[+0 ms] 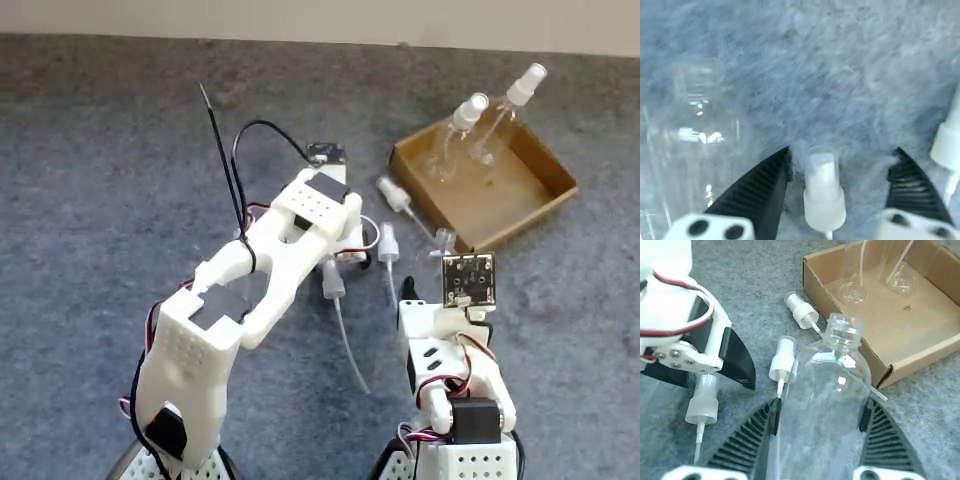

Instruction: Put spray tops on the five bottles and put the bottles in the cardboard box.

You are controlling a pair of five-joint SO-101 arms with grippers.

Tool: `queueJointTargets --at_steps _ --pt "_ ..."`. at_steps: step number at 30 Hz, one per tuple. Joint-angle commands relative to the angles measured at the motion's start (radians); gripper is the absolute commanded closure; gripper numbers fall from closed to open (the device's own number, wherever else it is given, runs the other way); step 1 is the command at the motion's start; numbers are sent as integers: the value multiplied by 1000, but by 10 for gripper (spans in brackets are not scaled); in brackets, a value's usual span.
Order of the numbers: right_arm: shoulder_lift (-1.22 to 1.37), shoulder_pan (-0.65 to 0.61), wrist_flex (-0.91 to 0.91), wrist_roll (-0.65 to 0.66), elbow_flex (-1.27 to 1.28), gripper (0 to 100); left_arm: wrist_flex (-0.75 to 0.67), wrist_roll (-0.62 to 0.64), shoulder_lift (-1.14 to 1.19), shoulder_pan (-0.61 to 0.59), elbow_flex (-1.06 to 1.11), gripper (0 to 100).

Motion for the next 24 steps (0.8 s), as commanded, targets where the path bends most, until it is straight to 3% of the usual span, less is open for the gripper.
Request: queueJointTargets --at_steps 1,13,24 --pt "-12 10 -28 -6 -13 835 31 11 -74 13 -36 819" --pt "-12 10 -28 -6 -13 835 55 11 -71 15 -42 998" --pt "-12 10 -30 -6 -12 835 80 3 -81 15 -93 995"
